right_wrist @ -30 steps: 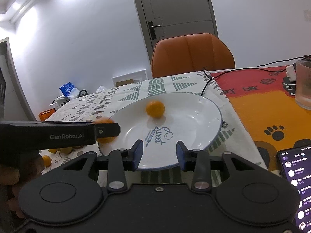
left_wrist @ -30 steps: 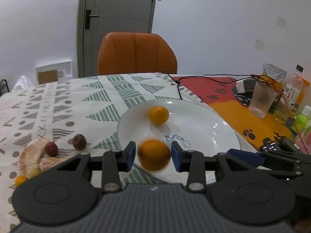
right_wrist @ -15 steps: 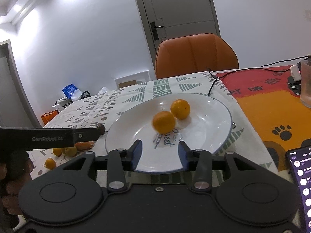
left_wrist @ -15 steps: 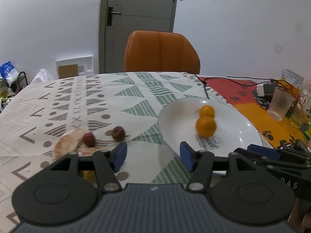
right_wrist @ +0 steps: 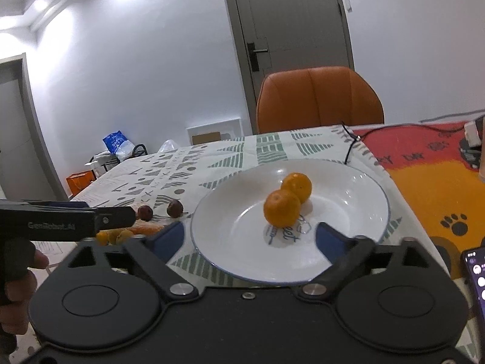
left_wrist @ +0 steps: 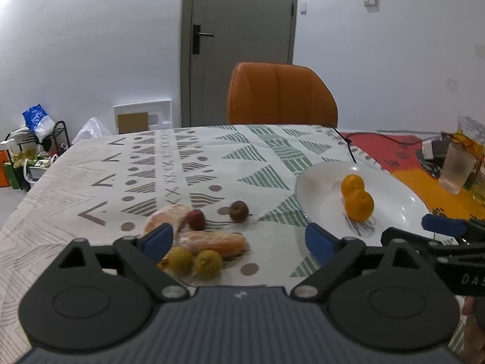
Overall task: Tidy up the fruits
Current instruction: 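Grasp a yellow-green fruit with the right tool while the left tool grasps a mandarin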
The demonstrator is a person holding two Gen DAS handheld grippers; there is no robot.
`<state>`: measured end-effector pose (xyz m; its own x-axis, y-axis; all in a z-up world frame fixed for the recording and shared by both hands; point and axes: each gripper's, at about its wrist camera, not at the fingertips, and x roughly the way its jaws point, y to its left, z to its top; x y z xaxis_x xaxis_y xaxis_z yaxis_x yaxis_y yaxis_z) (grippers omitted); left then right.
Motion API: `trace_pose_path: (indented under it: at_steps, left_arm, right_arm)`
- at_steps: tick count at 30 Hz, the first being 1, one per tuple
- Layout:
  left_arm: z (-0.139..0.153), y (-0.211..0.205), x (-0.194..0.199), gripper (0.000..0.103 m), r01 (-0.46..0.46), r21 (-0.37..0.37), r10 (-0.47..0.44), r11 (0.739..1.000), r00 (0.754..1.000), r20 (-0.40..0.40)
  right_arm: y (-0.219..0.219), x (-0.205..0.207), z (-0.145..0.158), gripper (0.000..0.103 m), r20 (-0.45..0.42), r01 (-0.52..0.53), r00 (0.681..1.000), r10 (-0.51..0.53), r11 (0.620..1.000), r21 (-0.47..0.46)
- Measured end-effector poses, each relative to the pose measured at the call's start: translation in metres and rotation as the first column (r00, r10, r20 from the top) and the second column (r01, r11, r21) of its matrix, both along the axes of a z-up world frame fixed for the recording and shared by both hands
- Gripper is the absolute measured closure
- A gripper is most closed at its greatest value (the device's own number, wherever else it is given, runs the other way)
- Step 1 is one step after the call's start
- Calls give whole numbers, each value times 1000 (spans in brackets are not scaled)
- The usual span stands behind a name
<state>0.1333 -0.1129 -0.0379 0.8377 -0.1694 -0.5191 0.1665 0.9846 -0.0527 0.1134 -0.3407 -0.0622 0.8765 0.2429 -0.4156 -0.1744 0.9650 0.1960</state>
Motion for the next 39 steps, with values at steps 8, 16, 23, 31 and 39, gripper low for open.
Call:
trace_pose_path:
  at_steps: [8, 16, 23, 31, 39]
  left_arm:
    - [-2, 21, -7, 8, -44, -5, 44, 999, 999, -4]
    - [-6, 47, -13, 8, -93, -15, 93, 996, 996, -12]
    - [-8, 69, -17, 8, -142, -18, 142, 990, 990, -16]
    - [-16, 93, -23, 8, -168, -44, 166, 985, 985, -45]
    - [-24, 114, -26, 10, -190, -74, 186, 979, 981, -61]
  right_arm:
    - [17, -1, 3, 0, 9, -29, 1000, 29, 999, -24]
    - [35, -1, 3, 0, -1, -62, 998, 62, 997, -47]
    - [51, -2, 3, 0, -11, -97, 995, 97, 994, -53]
    - [70, 4, 1, 0, -30, -145, 989, 143, 988, -47]
    - [92, 10, -3, 2, -48, -200, 979, 197, 978, -55]
